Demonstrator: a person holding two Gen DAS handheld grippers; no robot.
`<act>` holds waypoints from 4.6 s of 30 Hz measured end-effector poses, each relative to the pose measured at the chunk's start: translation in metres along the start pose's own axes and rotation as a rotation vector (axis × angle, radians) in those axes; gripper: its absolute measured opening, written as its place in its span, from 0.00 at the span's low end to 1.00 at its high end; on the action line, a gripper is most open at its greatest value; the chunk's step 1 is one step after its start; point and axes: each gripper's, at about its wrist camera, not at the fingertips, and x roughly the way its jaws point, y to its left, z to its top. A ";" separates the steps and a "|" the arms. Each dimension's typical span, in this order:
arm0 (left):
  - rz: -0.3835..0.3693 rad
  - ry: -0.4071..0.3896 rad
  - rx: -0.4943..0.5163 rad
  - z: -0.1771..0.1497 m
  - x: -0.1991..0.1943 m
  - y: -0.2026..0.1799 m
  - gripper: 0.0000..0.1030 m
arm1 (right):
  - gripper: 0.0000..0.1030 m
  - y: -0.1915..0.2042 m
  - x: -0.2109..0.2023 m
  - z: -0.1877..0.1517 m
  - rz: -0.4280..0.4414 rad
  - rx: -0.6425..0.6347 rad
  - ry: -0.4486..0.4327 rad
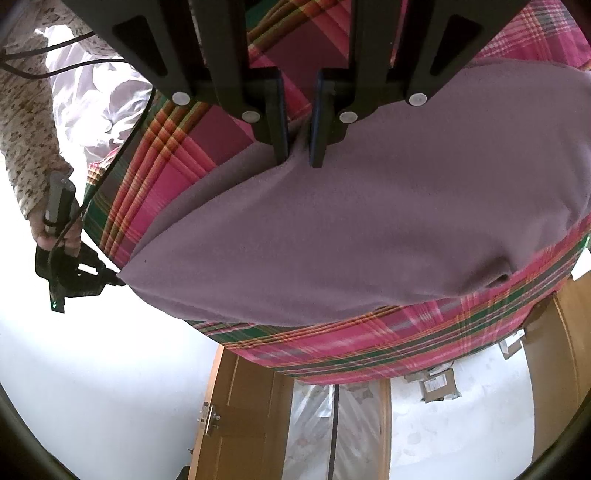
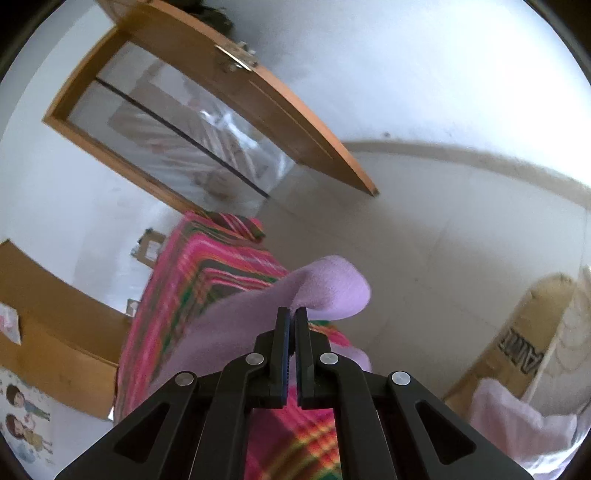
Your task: Fold clothes
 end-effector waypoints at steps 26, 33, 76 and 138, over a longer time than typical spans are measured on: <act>0.096 -0.126 -0.166 -0.027 -0.073 0.094 0.13 | 0.22 0.127 -0.034 -0.059 -0.039 -0.467 -0.092; 0.269 -0.148 -0.387 -0.044 -0.094 0.175 0.13 | 0.22 0.207 -0.001 -0.145 0.153 -0.826 0.125; 0.347 -0.170 -0.569 -0.041 -0.099 0.294 0.14 | 0.23 0.358 0.049 -0.262 0.429 -1.253 0.345; 0.321 -0.115 -0.607 -0.041 -0.064 0.321 0.14 | 0.17 0.381 0.164 -0.248 0.434 -1.306 0.789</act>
